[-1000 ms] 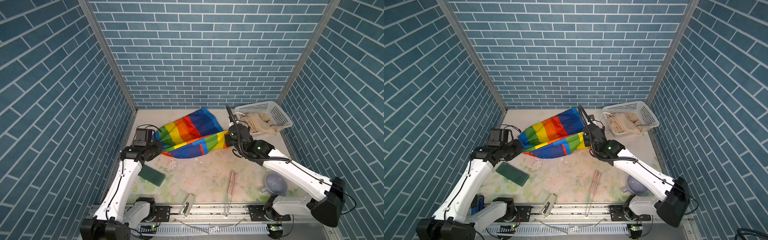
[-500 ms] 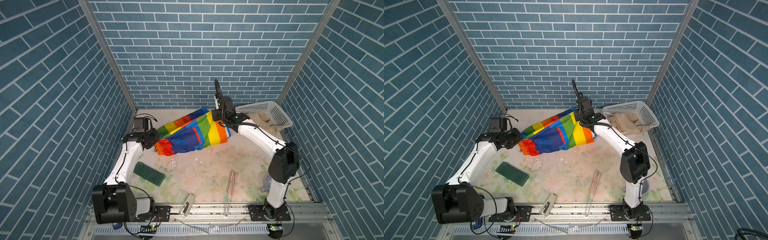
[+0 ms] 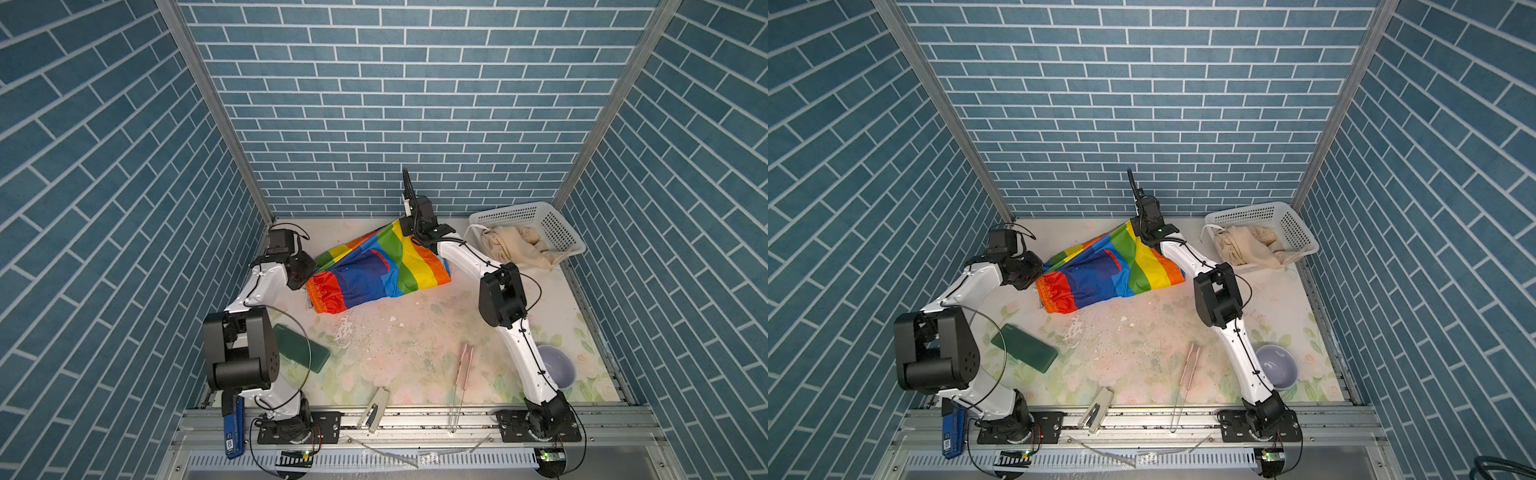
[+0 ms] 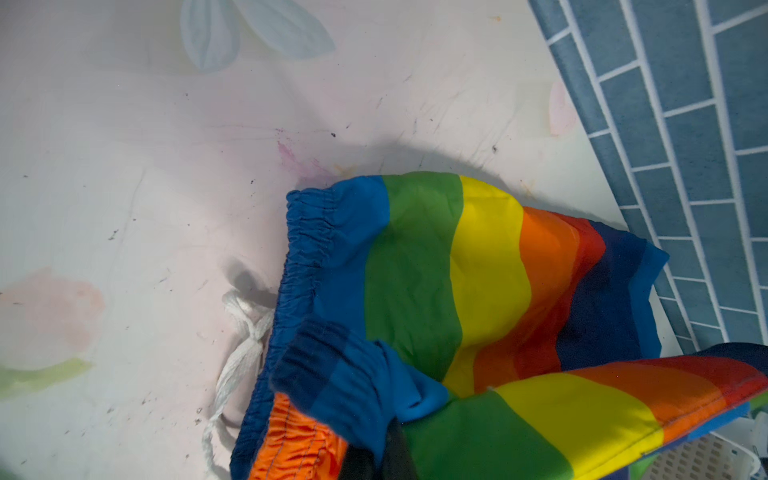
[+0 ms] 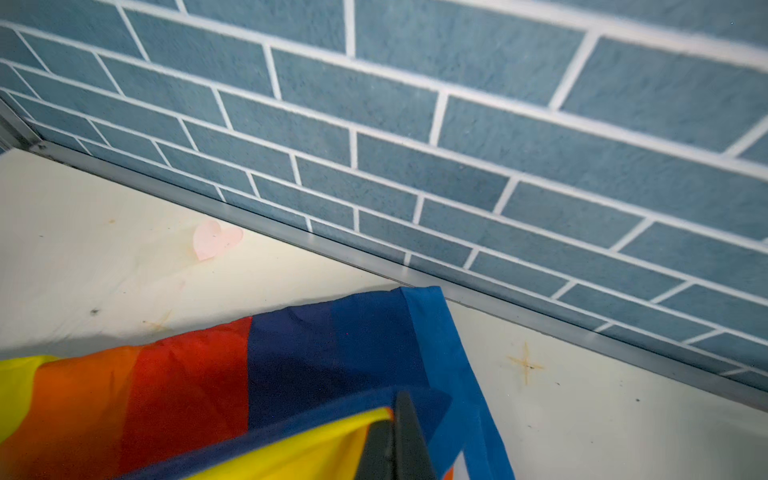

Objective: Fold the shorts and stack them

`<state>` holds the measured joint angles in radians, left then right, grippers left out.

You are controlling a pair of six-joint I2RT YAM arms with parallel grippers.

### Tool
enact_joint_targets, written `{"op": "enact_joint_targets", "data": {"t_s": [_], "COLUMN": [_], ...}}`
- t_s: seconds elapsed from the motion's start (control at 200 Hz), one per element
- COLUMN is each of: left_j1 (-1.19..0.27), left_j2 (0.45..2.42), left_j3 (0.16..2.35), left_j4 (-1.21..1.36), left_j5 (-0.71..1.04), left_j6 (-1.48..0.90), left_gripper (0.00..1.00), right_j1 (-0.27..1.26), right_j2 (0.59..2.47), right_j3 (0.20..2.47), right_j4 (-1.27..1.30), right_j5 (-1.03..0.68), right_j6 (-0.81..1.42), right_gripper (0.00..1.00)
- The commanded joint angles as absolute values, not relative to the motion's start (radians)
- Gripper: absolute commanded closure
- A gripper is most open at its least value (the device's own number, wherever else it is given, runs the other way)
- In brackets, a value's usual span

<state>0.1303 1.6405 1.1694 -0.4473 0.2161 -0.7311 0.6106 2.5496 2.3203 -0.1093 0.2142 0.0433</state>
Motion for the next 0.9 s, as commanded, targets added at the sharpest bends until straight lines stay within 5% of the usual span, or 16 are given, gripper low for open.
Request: {"op": "enact_joint_targets", "data": {"t_s": [0.0,0.225,0.375,0.49,0.565,0.895], "left_j1": [0.161,0.160,0.161,0.160,0.160,0.157], "left_j2": [1.674,1.713,1.745,1.780,1.804,1.697], "left_j3": [1.192,1.213,1.227,1.252,1.275,1.300], "left_j4": [-0.473,-0.478,-0.474,-0.469,-0.467,-0.484], "left_j5": [0.132,0.070,0.045,0.027,0.026,0.016], "left_j6": [-0.742,-0.734,-0.730,-0.730,-0.730,-0.739], "left_gripper": [0.99,0.96,0.85,0.59,0.57,0.36], "right_j1": [0.540,0.539,0.537,0.534,0.531,0.527], "right_j2": [2.607,2.699,2.746,2.763,2.763,2.604], "right_j3": [2.455,2.465,2.465,2.467,2.477,2.452], "right_j4": [0.029,0.166,0.199,0.200,0.178,-0.061], "right_j5": [0.321,0.347,0.313,0.282,0.259,0.005], "right_j6": [0.000,0.000,0.035,0.060,0.071,0.152], "right_gripper": [1.00,1.00,1.00,0.69,0.55,0.29]}}
